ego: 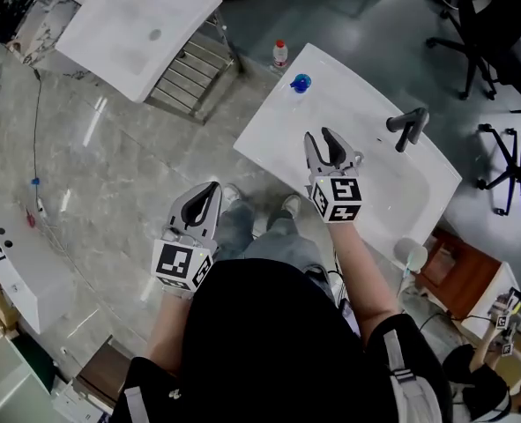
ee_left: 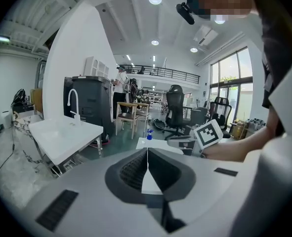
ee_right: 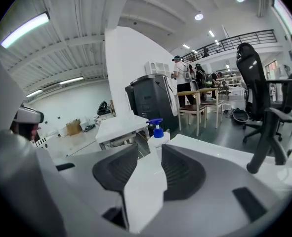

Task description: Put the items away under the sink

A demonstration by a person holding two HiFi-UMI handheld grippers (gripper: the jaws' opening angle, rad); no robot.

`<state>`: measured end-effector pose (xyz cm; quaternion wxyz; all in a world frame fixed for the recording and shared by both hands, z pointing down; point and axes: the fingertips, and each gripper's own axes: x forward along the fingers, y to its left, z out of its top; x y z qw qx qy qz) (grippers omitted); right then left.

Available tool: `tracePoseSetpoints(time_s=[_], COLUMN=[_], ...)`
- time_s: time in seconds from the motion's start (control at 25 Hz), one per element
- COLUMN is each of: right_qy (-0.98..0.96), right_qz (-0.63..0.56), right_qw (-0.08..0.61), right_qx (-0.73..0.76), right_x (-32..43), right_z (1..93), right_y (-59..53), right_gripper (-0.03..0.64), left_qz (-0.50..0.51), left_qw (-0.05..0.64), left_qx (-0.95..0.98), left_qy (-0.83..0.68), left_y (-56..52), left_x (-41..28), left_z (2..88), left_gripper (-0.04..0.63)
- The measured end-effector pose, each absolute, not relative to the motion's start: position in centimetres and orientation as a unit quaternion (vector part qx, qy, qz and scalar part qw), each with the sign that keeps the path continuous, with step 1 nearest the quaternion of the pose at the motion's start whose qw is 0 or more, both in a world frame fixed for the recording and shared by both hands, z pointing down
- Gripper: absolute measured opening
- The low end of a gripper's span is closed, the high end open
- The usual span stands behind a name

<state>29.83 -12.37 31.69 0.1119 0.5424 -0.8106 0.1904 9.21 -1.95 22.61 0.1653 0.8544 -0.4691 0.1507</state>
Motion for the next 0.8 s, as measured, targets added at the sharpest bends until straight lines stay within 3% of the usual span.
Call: tracePoseSetpoints(time_s=[0.24, 0.8], right_qy=[-0.769, -0.633], right_qz=[0.208, 0.208], right_qw=[0.12, 0.113], right_qx=[0.593, 0.737], right_x=[27.7, 27.2], right_z=[34.6, 39.9], right_y=[-15.6, -21.8], right_gripper=[0.206, 0.242], left_qz=[0.158, 0.198], left_qw=[0.168, 0.19], left_qx=[0.857, 0.853], left_qy=[-0.46, -0.443], left_y=[-3.6, -4.8], left_x=[6.6, -3.0], left_z=[23.2, 26.9], left_gripper=[0.023, 0.023])
